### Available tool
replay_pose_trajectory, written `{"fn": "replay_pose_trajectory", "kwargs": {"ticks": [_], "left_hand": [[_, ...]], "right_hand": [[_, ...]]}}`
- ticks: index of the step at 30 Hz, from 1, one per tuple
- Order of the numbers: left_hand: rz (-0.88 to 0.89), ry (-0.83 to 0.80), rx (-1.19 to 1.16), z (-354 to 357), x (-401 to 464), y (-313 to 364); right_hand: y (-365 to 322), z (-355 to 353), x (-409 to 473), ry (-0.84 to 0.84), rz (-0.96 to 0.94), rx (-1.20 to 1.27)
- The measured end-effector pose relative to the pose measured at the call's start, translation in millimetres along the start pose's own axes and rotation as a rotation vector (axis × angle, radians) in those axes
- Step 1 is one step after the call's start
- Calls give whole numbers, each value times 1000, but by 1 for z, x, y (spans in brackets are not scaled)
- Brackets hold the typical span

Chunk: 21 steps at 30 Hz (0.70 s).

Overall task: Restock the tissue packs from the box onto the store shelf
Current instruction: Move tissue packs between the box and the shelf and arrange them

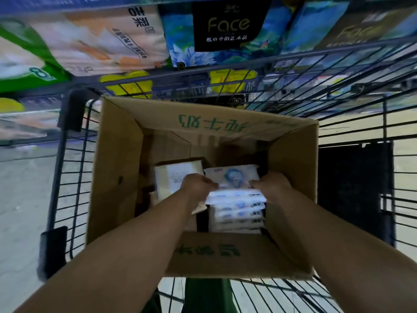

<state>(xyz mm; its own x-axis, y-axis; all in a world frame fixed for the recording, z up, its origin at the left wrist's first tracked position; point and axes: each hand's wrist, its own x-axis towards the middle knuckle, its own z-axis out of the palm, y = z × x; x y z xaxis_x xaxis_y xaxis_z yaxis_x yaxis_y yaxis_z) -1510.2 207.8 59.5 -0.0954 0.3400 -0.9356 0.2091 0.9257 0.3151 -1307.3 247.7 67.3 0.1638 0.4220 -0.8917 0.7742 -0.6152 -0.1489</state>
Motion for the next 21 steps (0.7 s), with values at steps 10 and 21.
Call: {"fn": "replay_pose_trajectory", "kwargs": {"ticks": [10, 21], "left_hand": [[152, -38, -19, -108, -97, -11], [755, 150, -199, -381, -276, -86]], "right_hand": [[-63, 22, -119, -127, -219, 368], [-251, 173, -367, 2, -743, 402]]}}
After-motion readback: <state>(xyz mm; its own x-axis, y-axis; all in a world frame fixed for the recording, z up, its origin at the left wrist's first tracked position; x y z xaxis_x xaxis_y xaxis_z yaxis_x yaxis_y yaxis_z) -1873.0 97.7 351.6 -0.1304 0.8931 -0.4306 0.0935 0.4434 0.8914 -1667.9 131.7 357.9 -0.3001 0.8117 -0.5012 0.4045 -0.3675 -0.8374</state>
